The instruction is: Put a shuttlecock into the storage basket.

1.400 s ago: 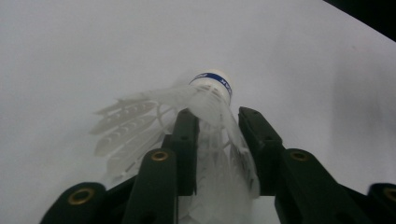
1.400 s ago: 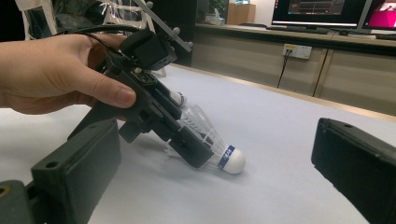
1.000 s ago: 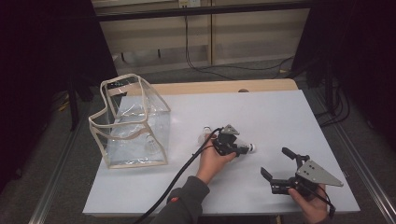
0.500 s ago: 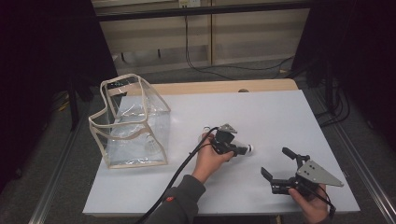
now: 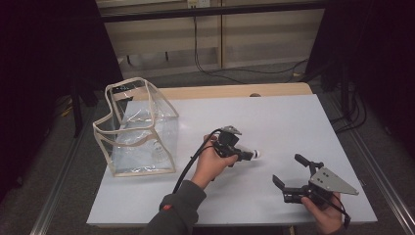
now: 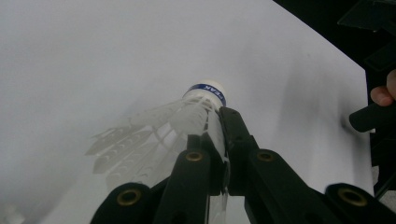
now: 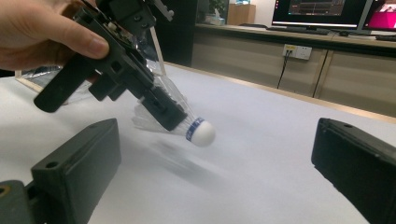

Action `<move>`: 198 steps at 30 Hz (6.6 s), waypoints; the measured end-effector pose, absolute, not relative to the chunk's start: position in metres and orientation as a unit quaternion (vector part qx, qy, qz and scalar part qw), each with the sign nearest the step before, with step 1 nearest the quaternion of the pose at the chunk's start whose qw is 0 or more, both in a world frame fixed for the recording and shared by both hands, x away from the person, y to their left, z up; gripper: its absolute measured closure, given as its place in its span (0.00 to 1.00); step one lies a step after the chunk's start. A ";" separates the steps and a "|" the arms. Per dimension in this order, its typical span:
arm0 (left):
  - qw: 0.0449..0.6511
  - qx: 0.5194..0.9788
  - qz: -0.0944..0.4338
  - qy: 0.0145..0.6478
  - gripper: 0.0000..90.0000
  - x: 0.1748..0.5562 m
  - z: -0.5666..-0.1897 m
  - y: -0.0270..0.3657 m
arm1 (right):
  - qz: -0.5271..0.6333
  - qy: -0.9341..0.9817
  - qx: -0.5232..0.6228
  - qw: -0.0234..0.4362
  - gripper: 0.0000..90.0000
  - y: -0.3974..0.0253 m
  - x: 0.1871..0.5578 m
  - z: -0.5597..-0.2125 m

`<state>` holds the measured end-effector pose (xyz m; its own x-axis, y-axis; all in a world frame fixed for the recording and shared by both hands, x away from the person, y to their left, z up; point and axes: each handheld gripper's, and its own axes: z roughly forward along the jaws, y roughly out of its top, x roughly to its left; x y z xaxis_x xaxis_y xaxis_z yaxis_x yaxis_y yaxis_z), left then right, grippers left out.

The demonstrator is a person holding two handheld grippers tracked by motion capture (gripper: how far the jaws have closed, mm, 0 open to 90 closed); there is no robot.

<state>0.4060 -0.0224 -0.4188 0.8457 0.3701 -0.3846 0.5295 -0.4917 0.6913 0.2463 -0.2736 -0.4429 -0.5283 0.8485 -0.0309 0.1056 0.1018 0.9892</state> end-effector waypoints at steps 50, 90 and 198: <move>0.325 0.899 -0.102 0.276 1.00 0.414 -0.349 0.017 | 0.566 0.668 0.355 0.327 0.02 -0.271 0.250 -0.444; 0.303 0.904 -0.097 0.285 0.99 0.421 -0.297 0.039 | 0.565 0.668 0.354 0.331 0.02 -0.274 0.246 -0.442; 0.301 0.887 -0.022 0.348 0.99 0.448 -0.203 0.119 | 0.569 0.665 0.355 0.330 0.02 -0.273 0.246 -0.441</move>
